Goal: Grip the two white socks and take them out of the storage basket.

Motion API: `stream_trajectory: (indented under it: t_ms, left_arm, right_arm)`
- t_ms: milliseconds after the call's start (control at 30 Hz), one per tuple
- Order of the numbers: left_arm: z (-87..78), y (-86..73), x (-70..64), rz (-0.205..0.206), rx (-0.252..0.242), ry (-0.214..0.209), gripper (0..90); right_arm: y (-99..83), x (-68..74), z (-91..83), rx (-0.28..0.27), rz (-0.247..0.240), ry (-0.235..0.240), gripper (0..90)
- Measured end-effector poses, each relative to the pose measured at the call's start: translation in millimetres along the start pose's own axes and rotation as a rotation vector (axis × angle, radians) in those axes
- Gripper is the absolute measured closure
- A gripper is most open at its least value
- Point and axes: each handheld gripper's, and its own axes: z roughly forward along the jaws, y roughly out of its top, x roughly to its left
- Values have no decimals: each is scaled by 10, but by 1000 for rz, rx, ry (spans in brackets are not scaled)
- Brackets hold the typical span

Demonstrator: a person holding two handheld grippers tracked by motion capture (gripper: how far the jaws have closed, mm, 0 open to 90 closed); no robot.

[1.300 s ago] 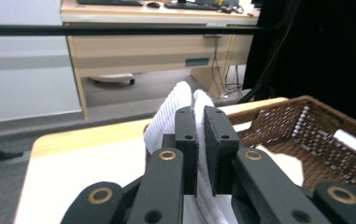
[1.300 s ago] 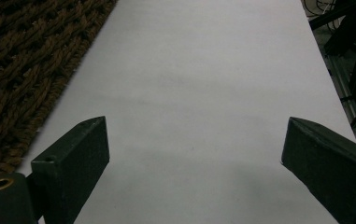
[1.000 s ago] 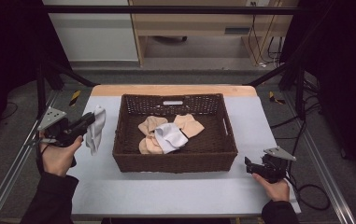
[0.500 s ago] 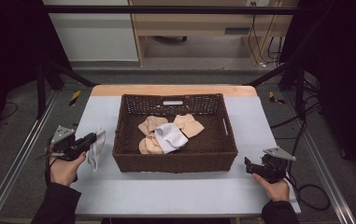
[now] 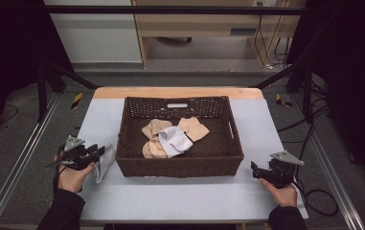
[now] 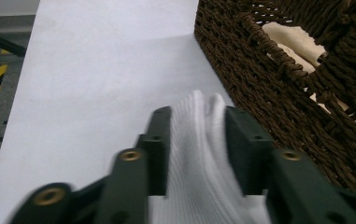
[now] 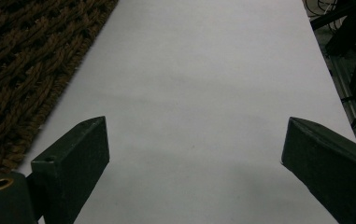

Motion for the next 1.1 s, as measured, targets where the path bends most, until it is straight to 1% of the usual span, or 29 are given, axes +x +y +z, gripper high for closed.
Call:
stream_trajectory:
  t_ms: [33,100,133,167,200,300,500,633,800,833,900,933,967,1033,1067,1100]
  left_arm:
    - [-1,2,-4,-5,-5,2,549]
    - [-27,23,-11,-17,-19,6,443]
    - [-27,23,-11,-17,-19,6,419]
    - [-55,48,-17,-28,-33,4,397]
    - [-55,48,-17,-28,-33,4,386]
    - [-115,95,-29,-35,-64,0,371]
    - [-250,206,-58,-39,-119,-17,376]
    - [-334,288,-72,-39,-156,-24,409]
    - [-451,429,-82,-47,-209,-36,421]
    - [-489,486,-96,-52,-231,-42,424]
    - [-503,515,-105,-48,-237,-47,426]
    - [-523,575,-132,-42,-246,-50,426]
    - [-523,575,-132,-42,-246,-50,427]
    - [-541,642,-172,-34,-258,-57,428]
    - [-550,692,-215,-25,-262,-62,428]
    - [-550,692,-215,-25,-262,-62,428]
  right_arm:
    - [0,-1,0,-1,-1,-1,79]
    - [0,0,-2,-1,2,1,79]
    - [0,0,-3,-1,3,2,79]
    - [1,-2,-4,-3,3,3,79]
    - [1,-2,-4,-3,3,3,79]
    - [2,-6,-8,-7,6,2,78]
    - [3,-7,-10,-6,8,1,79]
    - [5,-12,-13,-10,11,-1,78]
    - [7,-13,-10,-10,12,-3,78]
    - [7,-13,-9,-9,11,-5,78]
    - [7,-14,-9,-10,11,-6,78]
    - [8,-15,-9,-10,13,-7,78]
    - [8,-15,-9,-10,13,-7,78]
    - [8,-16,-10,-11,12,-8,78]
    - [8,-18,-9,-11,11,-8,78]
    - [8,-18,-9,-11,11,-8,78]
